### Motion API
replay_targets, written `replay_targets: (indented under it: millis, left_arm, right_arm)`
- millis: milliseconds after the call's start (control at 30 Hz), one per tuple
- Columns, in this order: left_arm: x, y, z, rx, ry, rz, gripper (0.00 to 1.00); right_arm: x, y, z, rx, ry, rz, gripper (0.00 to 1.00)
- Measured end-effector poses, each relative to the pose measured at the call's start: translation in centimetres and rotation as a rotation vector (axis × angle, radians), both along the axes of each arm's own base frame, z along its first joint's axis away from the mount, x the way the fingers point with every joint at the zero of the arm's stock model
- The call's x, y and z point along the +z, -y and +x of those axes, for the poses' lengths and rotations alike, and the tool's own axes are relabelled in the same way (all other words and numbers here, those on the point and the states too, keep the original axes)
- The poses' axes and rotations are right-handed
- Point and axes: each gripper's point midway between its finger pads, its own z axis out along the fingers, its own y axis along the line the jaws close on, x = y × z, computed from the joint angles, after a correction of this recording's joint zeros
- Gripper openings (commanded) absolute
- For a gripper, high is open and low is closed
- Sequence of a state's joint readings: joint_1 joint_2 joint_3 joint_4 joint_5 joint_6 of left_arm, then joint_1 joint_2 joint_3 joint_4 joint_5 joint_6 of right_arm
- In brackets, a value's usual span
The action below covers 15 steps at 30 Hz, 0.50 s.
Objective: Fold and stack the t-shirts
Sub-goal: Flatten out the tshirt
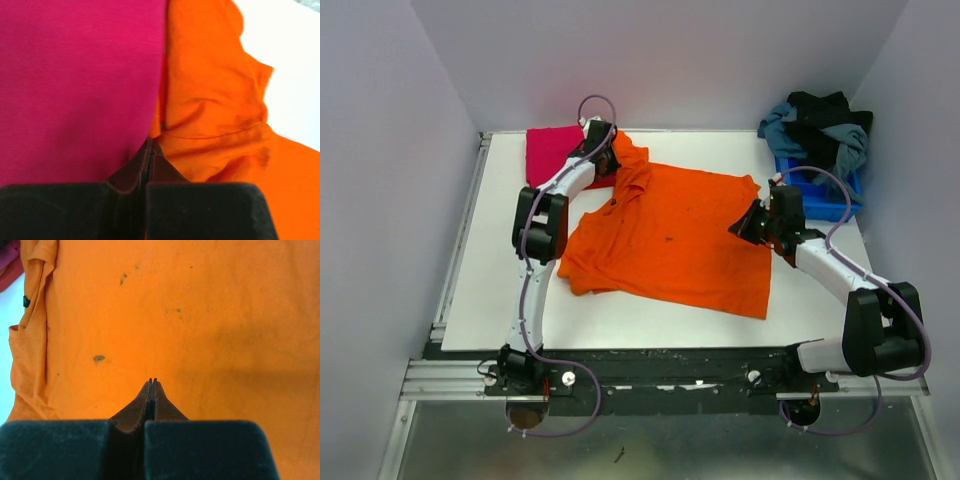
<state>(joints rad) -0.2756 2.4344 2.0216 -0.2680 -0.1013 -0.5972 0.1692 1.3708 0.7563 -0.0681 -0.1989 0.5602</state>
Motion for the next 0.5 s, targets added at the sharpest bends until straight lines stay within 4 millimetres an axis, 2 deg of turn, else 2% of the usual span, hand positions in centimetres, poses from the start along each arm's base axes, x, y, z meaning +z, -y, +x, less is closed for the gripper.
replay_targets:
  millis: [133,500]
  left_arm:
    - [-1.2,-1.8,-0.2,0.035,-0.040,0.013,0.00]
    - [-1.7,-4.4,-0.1,0.082,-0.086,-0.084,0.00]
  right_arm:
    - [0.0,0.0,0.0,0.001,0.001,0.000,0.01]
    - [0.0,0.0,-0.1,0.000,0.006,0.000,0.01]
